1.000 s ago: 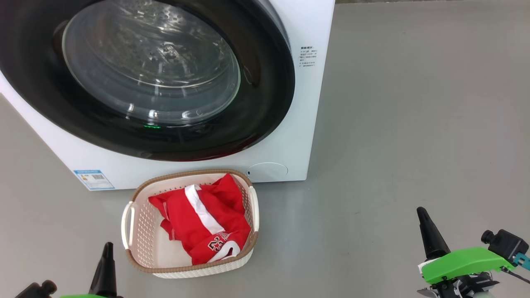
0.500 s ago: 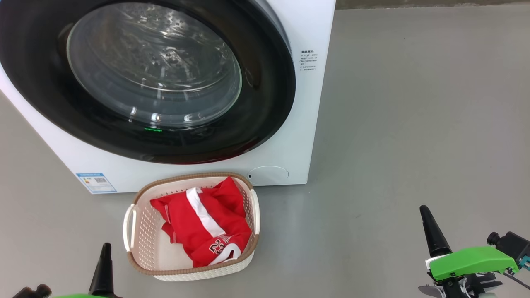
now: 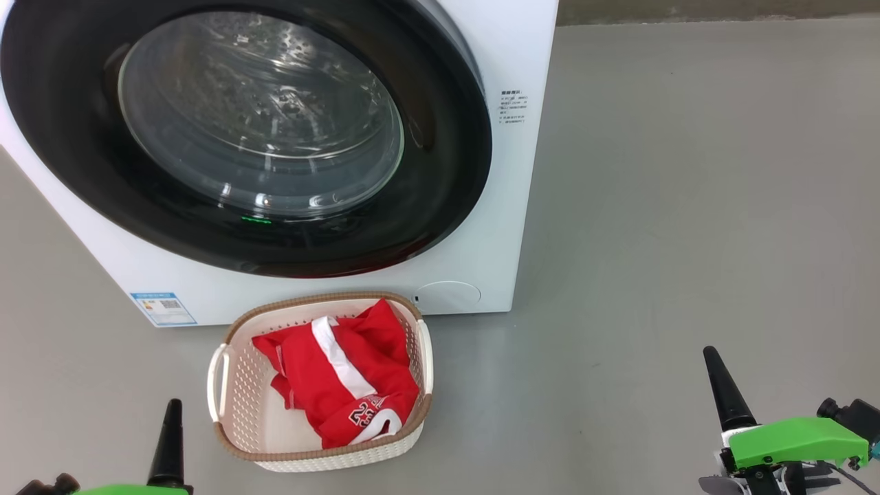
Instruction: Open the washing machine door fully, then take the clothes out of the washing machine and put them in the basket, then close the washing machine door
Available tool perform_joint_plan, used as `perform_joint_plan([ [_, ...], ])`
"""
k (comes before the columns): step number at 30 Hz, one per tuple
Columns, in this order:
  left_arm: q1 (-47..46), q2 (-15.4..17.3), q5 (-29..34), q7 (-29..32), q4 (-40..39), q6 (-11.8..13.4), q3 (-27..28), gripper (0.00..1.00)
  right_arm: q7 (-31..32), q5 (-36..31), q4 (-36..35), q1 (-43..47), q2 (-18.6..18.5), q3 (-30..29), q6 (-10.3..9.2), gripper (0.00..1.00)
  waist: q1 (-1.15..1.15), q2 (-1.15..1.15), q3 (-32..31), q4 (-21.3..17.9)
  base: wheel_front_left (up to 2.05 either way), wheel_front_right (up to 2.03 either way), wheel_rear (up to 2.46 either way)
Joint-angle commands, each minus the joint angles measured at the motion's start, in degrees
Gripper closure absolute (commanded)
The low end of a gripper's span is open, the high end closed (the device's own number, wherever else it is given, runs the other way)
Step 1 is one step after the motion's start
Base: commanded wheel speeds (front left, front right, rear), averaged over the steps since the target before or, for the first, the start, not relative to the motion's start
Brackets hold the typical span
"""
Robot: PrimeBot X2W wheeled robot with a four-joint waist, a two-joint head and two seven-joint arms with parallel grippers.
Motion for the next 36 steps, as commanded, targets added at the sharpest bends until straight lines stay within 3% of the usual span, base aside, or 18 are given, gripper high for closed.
perform_joint_plan([
  [1,-2.3,0.6,-1.4,0.5,-1.7,-0.1,1.8,1.0,0.4,1.8,-2.0,-0.6,-0.1,0.6,-0.03,1.0,0.0,0.0,-0.1,0.0,0.0,0.0,0.0],
  [36,-3.2,-0.6,-21.1,6.2,-2.4,-0.2,5.0,1.0,6.2,21.4,-5.1,0.5,1.4,-2.1,-0.06,1.0,0.0,0.0,-2.1,0.4,0.0,0.0,0.0],
])
